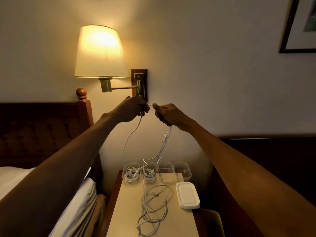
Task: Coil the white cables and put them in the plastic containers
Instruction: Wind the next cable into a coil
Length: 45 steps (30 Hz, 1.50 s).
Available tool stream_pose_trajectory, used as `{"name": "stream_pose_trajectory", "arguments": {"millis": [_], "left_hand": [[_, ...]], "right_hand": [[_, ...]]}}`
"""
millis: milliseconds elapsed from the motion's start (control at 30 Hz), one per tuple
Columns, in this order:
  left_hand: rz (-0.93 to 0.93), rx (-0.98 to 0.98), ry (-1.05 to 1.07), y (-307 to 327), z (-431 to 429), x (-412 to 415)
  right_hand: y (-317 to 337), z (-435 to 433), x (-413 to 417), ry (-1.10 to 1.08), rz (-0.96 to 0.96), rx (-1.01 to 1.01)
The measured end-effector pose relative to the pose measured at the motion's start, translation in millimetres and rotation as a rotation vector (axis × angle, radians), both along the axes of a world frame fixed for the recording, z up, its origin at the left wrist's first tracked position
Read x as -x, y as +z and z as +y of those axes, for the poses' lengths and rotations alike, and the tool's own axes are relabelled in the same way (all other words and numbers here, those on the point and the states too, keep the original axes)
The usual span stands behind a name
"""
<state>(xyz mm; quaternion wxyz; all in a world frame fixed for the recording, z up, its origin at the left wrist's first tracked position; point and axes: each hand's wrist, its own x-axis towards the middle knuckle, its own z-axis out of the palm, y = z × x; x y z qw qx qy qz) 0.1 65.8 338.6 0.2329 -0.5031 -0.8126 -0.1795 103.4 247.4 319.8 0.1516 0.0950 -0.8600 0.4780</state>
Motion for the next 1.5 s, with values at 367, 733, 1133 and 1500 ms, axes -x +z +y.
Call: {"name": "stream_pose_trajectory", "arguments": {"millis": [367,733,1133,1500], "left_hand": [[0.051,-0.318,0.321,19,-22,11],[-0.62,0.275,0.182,2,10,-29],[-0.255,0.326,-0.001,75,15,-72],[-0.265,-0.149,-0.161,81,-18,-46]], "right_hand": [[16,4,-17,0.251,-0.194,0.472],[36,3,-9,0.305,-0.011,1.308],[15,1,2,0.052,-0.166,0.35],[15,-21,-29,0.371,-0.291,0.617]]}}
